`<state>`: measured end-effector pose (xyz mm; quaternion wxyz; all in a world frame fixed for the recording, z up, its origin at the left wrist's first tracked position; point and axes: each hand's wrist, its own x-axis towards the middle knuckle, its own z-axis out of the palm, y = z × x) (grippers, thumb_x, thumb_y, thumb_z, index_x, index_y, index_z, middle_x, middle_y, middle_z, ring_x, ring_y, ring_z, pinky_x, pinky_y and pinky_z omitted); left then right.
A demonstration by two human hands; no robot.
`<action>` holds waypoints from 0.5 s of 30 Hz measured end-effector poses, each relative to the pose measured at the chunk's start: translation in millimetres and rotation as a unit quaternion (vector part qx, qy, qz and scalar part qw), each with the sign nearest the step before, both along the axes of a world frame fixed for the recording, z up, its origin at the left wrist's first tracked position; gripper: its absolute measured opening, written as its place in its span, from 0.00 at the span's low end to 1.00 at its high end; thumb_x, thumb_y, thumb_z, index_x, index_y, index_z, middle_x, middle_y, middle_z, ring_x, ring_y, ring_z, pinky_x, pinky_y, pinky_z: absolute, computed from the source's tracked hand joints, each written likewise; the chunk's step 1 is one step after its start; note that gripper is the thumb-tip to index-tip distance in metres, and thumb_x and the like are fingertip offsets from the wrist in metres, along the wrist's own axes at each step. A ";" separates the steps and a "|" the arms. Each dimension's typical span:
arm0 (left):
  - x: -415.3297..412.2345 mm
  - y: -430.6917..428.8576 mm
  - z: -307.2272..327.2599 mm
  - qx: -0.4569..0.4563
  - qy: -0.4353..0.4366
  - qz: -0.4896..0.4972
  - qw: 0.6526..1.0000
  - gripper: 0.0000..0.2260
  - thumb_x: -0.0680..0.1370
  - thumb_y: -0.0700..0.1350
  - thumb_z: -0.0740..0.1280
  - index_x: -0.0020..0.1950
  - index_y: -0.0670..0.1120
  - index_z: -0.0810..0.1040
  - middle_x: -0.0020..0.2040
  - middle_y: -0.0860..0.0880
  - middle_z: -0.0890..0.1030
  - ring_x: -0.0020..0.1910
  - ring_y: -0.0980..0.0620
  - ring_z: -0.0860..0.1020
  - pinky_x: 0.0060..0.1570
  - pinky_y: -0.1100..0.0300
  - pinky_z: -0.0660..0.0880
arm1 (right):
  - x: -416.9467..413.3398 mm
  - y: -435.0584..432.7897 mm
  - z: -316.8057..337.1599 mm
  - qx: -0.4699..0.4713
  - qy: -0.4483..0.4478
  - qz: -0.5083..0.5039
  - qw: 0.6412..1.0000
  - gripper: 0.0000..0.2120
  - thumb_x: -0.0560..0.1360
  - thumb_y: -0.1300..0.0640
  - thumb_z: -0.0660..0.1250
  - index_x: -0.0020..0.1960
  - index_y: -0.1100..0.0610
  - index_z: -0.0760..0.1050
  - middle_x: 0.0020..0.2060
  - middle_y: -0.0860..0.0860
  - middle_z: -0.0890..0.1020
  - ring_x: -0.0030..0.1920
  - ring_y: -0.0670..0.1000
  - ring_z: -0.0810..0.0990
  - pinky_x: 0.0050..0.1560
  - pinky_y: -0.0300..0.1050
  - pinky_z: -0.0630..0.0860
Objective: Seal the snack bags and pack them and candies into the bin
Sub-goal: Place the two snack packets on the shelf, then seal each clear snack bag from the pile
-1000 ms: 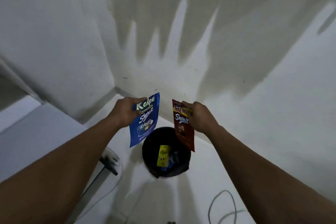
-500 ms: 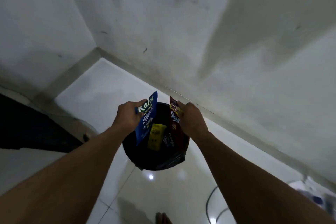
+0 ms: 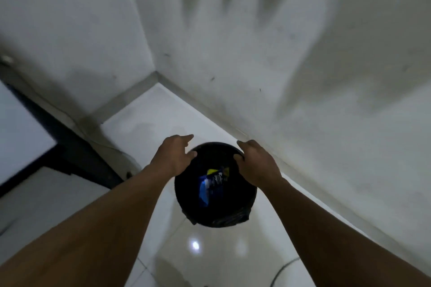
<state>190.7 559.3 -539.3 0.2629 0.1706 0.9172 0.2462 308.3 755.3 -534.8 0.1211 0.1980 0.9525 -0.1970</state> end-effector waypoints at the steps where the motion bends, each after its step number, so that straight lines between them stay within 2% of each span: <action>1: -4.1 -5.9 22.1 0.000 0.013 0.000 1.000 0.27 0.77 0.51 0.70 0.75 0.50 0.69 0.64 0.45 0.78 0.63 0.47 0.76 0.65 0.56 0.72 | -3.8 -2.6 19.0 0.013 0.013 0.011 1.000 0.22 0.81 0.50 0.58 0.73 0.55 0.68 0.65 0.56 0.74 0.64 0.59 0.75 0.59 0.50 0.74; 7: -6.0 -70.0 167.7 -0.013 0.099 -0.002 0.995 0.26 0.78 0.55 0.66 0.75 0.51 0.67 0.69 0.45 0.74 0.69 0.47 0.71 0.69 0.55 0.67 | -25.8 -51.6 158.4 0.045 0.042 0.066 0.996 0.23 0.81 0.47 0.60 0.74 0.55 0.67 0.67 0.55 0.73 0.67 0.57 0.73 0.64 0.49 0.73; 10: 5.1 -108.0 234.9 -0.017 0.127 0.007 0.992 0.25 0.78 0.55 0.66 0.74 0.50 0.69 0.68 0.46 0.74 0.69 0.48 0.71 0.68 0.56 0.67 | -32.5 -82.2 222.7 0.053 0.060 0.073 0.994 0.22 0.80 0.46 0.61 0.69 0.57 0.71 0.64 0.55 0.75 0.65 0.57 0.75 0.63 0.50 0.74; 15: 49.4 -239.8 352.6 -0.028 0.198 0.073 0.977 0.23 0.79 0.54 0.65 0.72 0.48 0.70 0.68 0.47 0.74 0.68 0.48 0.71 0.67 0.57 0.67 | -33.4 -188.3 338.7 0.062 0.090 0.154 0.982 0.24 0.81 0.44 0.60 0.69 0.59 0.70 0.65 0.57 0.75 0.66 0.57 0.74 0.64 0.50 0.72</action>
